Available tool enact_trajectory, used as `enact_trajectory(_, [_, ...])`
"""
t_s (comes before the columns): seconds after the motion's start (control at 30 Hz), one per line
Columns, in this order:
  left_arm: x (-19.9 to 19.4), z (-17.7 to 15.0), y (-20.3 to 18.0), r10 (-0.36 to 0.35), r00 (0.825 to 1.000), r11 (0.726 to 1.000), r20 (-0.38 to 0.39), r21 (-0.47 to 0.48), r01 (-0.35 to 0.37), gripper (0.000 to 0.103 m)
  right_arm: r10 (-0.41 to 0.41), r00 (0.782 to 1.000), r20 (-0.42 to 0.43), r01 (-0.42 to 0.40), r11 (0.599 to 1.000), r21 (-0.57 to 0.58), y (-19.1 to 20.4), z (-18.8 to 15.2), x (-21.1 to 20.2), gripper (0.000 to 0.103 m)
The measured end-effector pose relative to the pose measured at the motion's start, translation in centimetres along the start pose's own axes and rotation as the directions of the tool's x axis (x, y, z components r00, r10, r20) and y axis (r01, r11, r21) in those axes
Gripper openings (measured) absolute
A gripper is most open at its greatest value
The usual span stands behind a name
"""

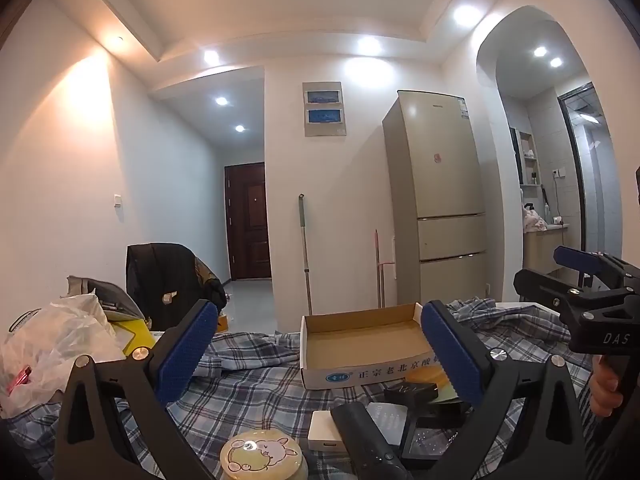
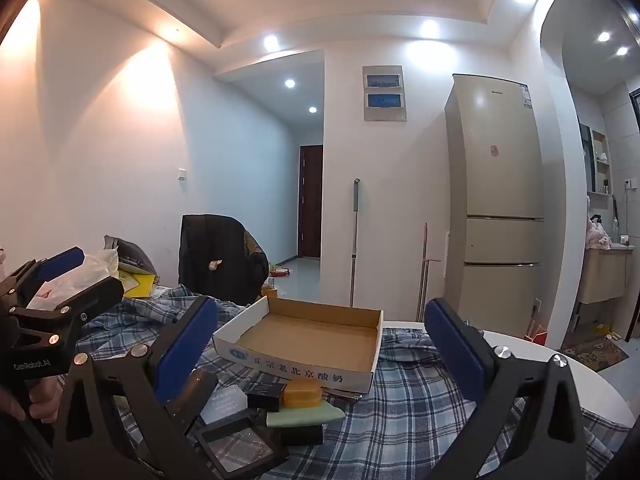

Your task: Organize rigid objects

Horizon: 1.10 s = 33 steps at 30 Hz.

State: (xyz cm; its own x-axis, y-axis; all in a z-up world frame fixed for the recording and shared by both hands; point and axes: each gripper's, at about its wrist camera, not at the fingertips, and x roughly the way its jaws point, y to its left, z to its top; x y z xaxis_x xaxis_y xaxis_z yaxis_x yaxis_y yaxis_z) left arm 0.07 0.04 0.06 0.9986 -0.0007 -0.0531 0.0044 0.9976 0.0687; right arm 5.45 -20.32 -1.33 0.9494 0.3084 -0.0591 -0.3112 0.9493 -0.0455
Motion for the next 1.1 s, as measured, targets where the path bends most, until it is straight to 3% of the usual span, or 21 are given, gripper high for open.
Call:
enact_trajectory(0.37, [-0.7,-0.2,1.1,0.021,0.999,1.000,0.045,-0.011,-0.020,0.103,-0.003,1.000,-0.009,0.003,1.000,0.014,-0.6,0.1,-0.2,0.103])
enact_trajectory(1.1, [-0.7,0.4,0.2,0.027,0.999,1.000,0.030,-0.008,-0.026,0.103,0.000,1.000,-0.016,0.000,1.000,0.002,-0.4,-0.3,0.2,0.103])
